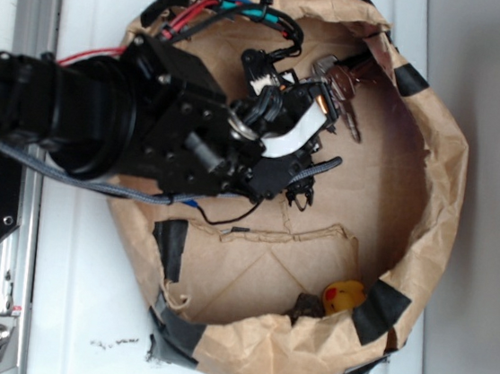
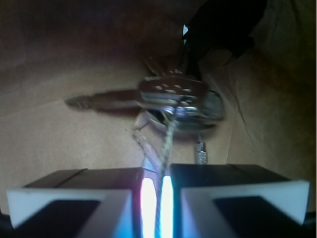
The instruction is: Grab the silver keys.
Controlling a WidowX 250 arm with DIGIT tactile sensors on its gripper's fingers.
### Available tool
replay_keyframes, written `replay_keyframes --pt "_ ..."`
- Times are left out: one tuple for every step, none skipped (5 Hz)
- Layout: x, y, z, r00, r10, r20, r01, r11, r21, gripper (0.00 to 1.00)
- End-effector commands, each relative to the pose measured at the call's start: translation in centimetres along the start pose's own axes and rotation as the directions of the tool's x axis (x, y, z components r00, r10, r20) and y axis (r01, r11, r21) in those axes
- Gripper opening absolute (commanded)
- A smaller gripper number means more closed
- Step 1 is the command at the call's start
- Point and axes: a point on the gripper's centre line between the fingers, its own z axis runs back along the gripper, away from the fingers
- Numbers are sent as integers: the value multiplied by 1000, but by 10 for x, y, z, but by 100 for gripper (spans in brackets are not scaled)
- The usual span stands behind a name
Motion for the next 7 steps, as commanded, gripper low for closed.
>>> replay_keyframes --pt "22 0 15 1000 25 19 -25 1000 -19 0" --pt "28 3 20 999 18 -27 -18 1000 -8 0" --pt "41 11 41 984 -1 -180 4 1000 16 0" --pt "34 31 92 937 -160 -310 86 967 -240 0" --pt "35 53 142 929 -285 -236 157 881 -446 0" --pt "23 50 137 932 -307 -192 207 887 -413 0" --pt "28 37 123 933 -277 -229 184 916 -357 0"
